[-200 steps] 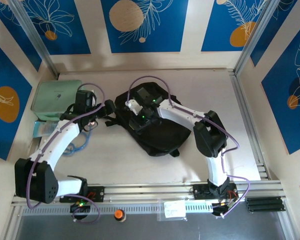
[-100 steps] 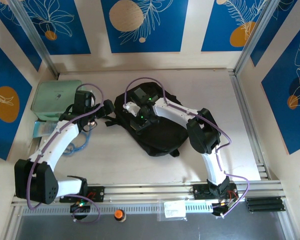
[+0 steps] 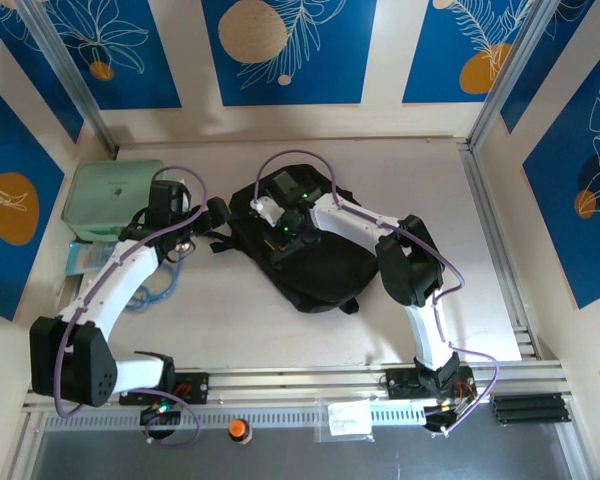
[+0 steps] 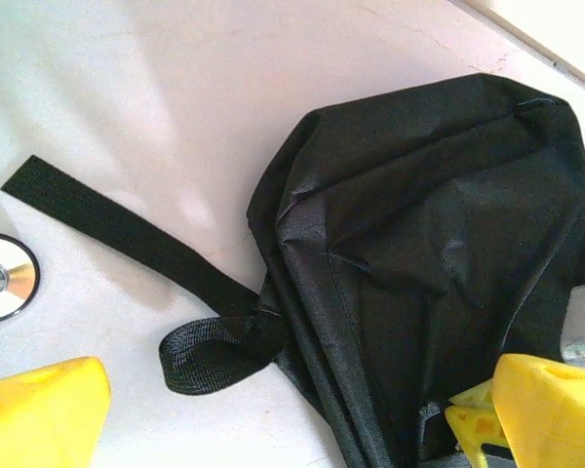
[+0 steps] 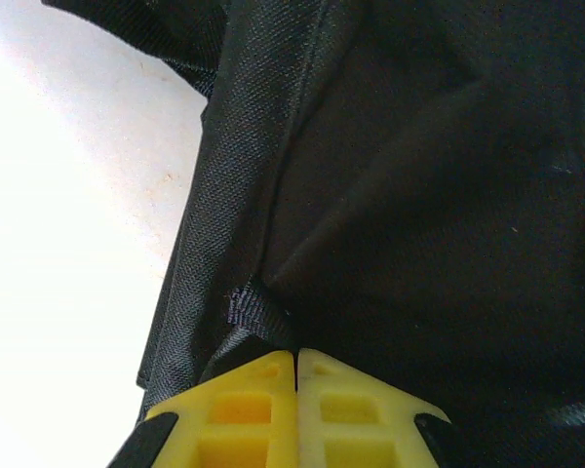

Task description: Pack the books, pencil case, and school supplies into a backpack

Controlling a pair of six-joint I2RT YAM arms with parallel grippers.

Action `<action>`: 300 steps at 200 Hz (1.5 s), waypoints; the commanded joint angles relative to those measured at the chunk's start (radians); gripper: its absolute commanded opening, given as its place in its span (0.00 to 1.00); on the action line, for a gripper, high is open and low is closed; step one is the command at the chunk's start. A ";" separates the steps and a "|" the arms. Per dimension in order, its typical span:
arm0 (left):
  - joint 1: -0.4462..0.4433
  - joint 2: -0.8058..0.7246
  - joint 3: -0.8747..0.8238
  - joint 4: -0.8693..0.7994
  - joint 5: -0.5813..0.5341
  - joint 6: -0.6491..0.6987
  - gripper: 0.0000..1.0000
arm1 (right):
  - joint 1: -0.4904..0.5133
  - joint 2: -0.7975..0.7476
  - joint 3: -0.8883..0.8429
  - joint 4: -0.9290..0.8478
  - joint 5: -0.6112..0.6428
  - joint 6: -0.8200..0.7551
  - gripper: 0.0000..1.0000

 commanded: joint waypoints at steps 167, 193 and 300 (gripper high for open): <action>-0.252 0.312 -0.034 0.269 0.393 -0.218 0.39 | -0.073 -0.148 -0.164 0.146 0.051 0.408 0.00; -0.252 0.340 -0.022 0.267 0.363 -0.224 0.30 | -0.071 -0.137 -0.157 0.149 0.029 0.412 0.00; -0.249 0.384 -0.009 0.209 0.298 -0.202 0.00 | -0.119 -0.235 -0.253 0.193 0.237 0.524 0.00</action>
